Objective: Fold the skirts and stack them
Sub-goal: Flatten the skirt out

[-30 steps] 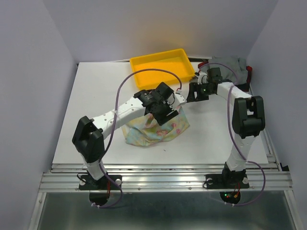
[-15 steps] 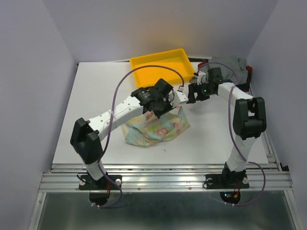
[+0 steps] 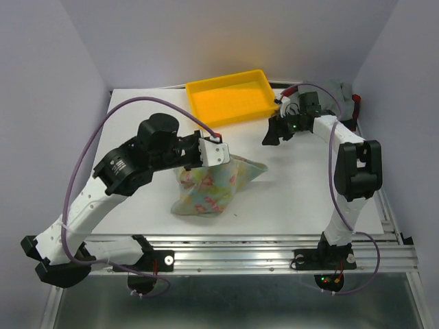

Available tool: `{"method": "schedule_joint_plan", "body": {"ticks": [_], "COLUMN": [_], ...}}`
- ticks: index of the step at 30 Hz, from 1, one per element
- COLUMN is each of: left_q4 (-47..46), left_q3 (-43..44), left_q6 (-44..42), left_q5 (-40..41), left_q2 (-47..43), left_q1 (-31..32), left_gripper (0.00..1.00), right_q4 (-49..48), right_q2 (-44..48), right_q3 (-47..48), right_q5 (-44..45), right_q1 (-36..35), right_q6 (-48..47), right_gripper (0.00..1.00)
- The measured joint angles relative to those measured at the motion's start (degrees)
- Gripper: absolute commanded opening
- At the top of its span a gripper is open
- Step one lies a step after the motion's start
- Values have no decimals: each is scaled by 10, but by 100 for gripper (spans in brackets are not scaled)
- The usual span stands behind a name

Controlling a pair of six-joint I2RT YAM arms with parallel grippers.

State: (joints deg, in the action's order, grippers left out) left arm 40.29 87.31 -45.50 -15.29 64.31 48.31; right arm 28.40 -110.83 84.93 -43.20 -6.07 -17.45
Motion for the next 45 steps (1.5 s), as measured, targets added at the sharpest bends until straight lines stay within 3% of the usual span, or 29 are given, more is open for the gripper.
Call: {"method": "schedule_joint_plan", "body": {"ticks": [7, 11, 19, 25, 28, 39, 40, 43, 44, 45], "left_q4": [16, 16, 16, 22, 26, 28, 28, 27, 26, 24], "left_q3": [-24, -24, -24, -24, -19, -2, -2, -2, -2, -2], "left_q6": [-7, -6, -30, -42, -41, -18, -15, -4, 0, 5], "left_q5": [4, 6, 7, 6, 6, 6, 7, 9, 9, 10], "left_q2": [30, 46, 54, 54, 54, 64, 64, 65, 65, 65], "left_q1": [0, 0, -4, -5, -5, -5, -5, -6, -8, -9], "left_gripper": [0, 0, 0, 0, 0, 0, 0, 0, 0, 0], "right_q4": [35, 56, 94, 150, 167, 78, 64, 18, 2, -13], "right_q2": [8, 69, 212, 216, 221, 240, 238, 225, 218, 211], "right_q3": [-6, -70, -209, -260, -274, -329, -332, -332, -332, -332], "right_q5": [-65, -64, -19, 16, 3, -32, -32, -30, -28, -24], "right_q1": [0, 0, 28, 59, 55, -61, -75, -101, -108, -115], "right_q6": [-8, -57, -248, -454, -508, -507, -496, -465, -454, -442], "right_gripper": [84, 89, 91, 97, 98, 98, 97, 72, 51, 40]}}
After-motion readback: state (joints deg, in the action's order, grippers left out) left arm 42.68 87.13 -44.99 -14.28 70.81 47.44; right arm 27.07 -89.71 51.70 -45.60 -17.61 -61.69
